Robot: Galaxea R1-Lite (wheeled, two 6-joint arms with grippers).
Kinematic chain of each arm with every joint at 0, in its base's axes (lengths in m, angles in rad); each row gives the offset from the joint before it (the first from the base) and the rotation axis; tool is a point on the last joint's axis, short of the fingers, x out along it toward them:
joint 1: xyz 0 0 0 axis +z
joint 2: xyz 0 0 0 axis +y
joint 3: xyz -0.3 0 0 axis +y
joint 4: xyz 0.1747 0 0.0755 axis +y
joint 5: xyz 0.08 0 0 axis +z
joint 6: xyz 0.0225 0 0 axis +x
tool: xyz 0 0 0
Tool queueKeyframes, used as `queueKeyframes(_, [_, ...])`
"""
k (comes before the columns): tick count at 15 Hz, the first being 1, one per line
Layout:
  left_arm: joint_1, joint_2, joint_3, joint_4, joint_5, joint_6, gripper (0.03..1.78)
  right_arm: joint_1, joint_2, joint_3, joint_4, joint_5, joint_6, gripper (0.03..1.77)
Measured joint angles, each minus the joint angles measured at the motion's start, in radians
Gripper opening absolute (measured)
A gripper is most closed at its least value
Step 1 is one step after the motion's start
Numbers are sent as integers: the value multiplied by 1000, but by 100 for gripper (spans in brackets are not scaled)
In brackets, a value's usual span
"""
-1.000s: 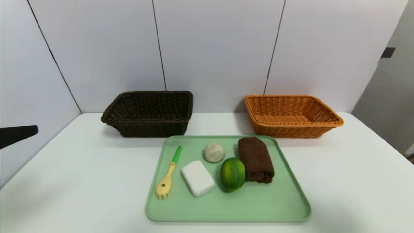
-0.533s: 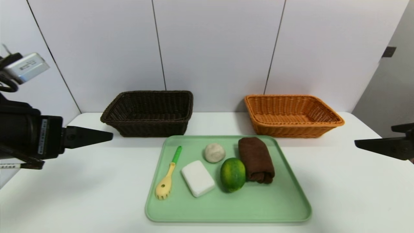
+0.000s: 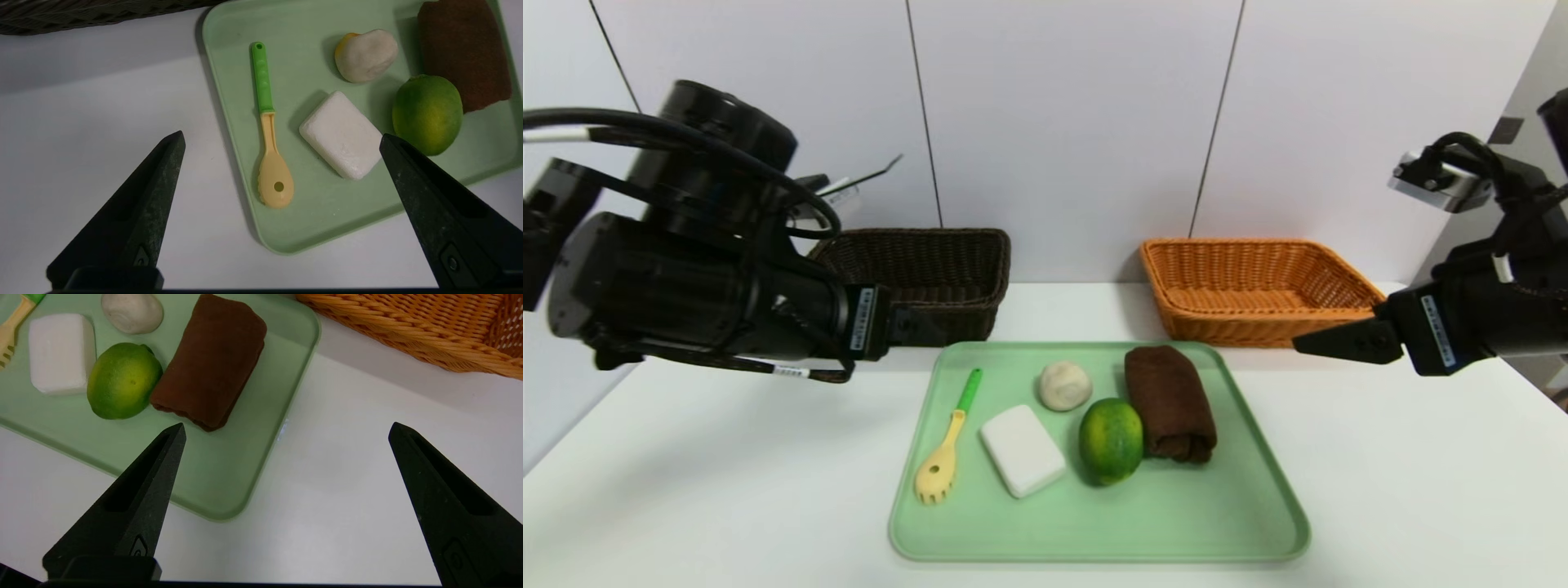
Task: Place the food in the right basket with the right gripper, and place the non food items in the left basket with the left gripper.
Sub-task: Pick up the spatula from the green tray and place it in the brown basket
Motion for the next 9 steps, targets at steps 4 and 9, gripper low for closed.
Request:
queueKeyframes(4, [-58,122,-30,-47,65,-19,169,19,50,-8,-71,1,24,171])
queueKeyframes(9, [-84,235,-68,-49,102,-26,169,21,69,17,-74,1,38,171])
